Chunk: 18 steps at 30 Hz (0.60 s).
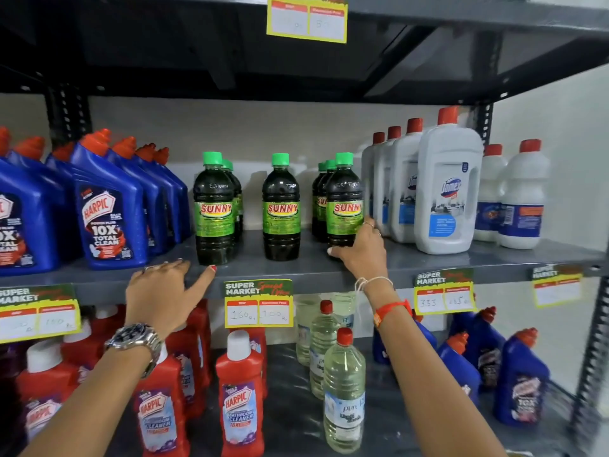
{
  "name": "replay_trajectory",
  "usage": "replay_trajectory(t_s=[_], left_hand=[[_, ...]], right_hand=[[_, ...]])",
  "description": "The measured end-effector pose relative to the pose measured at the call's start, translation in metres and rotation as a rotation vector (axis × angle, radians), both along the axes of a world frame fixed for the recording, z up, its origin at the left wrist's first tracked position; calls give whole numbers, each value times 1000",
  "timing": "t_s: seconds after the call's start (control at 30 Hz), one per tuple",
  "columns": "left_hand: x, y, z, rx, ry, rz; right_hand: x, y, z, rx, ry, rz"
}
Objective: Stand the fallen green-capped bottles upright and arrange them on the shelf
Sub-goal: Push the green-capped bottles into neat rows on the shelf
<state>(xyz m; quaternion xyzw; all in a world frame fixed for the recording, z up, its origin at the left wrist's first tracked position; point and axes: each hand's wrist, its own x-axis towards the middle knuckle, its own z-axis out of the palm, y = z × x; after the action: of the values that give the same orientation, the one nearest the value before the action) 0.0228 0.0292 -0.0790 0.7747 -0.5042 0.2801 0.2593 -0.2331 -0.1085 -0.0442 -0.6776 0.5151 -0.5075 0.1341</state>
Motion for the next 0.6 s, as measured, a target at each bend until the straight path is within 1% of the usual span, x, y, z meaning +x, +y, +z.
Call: replay_trajectory(t_s=[0.47,0.53,0.6], left_hand=[[-3,-1,-2,-26,-16,-10],[0,-4,-3,-13,-8,-10],[1,-5,-2,25,40,-13]], right_hand=[[2,-12,12,57,41,23],[2,-15,11,66,32,28],[2,-14,11,80,42,40]])
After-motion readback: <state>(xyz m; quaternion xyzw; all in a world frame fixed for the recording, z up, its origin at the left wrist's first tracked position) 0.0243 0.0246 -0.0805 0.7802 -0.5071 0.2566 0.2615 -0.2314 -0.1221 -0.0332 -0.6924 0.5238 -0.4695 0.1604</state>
